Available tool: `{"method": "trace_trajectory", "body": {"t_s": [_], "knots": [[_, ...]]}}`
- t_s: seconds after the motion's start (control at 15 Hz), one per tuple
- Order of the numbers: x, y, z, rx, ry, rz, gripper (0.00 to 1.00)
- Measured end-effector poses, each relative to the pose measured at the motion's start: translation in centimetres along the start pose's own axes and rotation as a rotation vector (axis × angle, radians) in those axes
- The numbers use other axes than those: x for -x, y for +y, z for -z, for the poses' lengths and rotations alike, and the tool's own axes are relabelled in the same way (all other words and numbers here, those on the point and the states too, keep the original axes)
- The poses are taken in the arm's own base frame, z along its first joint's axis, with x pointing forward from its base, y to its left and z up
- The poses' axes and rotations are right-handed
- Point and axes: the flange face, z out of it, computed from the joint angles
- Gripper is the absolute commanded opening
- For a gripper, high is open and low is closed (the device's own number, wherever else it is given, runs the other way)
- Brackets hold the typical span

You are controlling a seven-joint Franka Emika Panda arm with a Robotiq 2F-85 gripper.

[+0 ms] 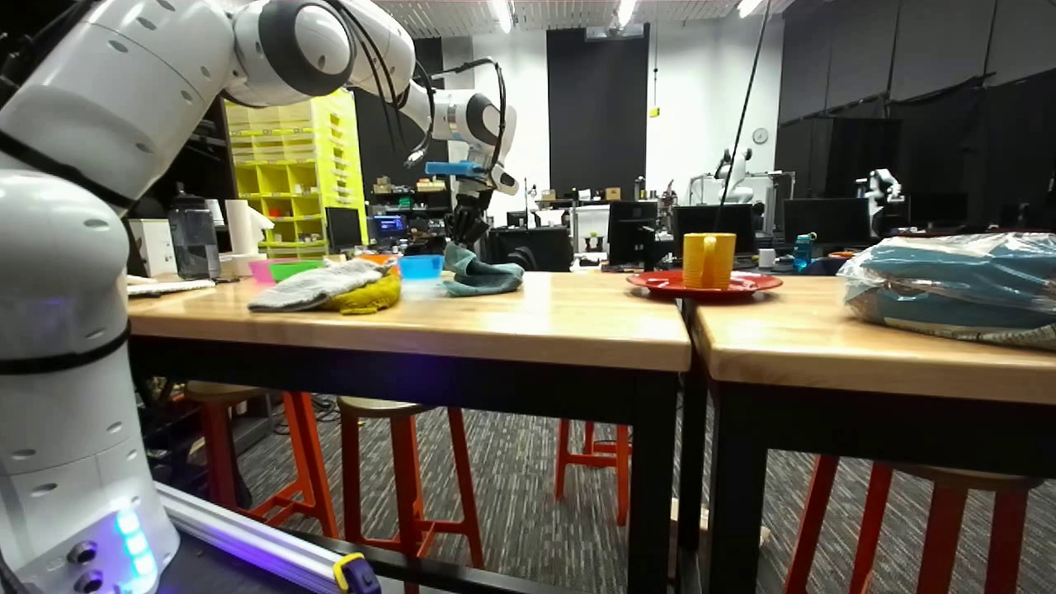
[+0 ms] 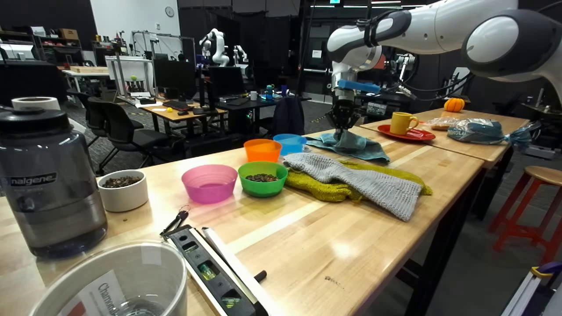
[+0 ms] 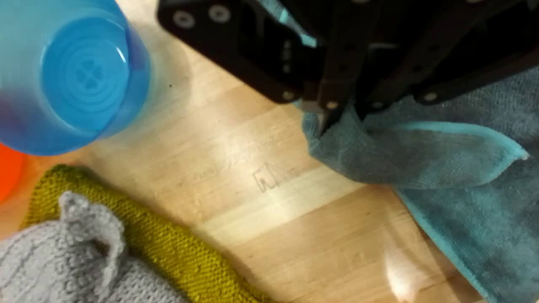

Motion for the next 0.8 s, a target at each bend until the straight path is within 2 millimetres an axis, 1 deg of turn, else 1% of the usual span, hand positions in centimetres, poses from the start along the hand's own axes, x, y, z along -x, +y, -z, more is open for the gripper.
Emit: {"method": "trace_trajectory", "body": {"t_s": [0.13, 0.27, 0.4, 0.6, 0.67, 0.8], "knots": [[0.8, -0.1, -1.3, -0.001, -0.018, -0.002, 0.48], [1.7, -0.2, -2.0, -0.007, -0.030, -0.007, 0.62], [2.7, -0.4, -2.2, -0.004, -0.027, -0.009, 0.74], [4.0, -0.5, -1.7, 0.003, -0.015, -0.008, 0.96], [4.4, -0.3, -1.3, 0.003, -0.010, -0.008, 0.99], [5.0, 0.4, -0.4, 0.002, 0.005, -0.014, 1.00]]}}
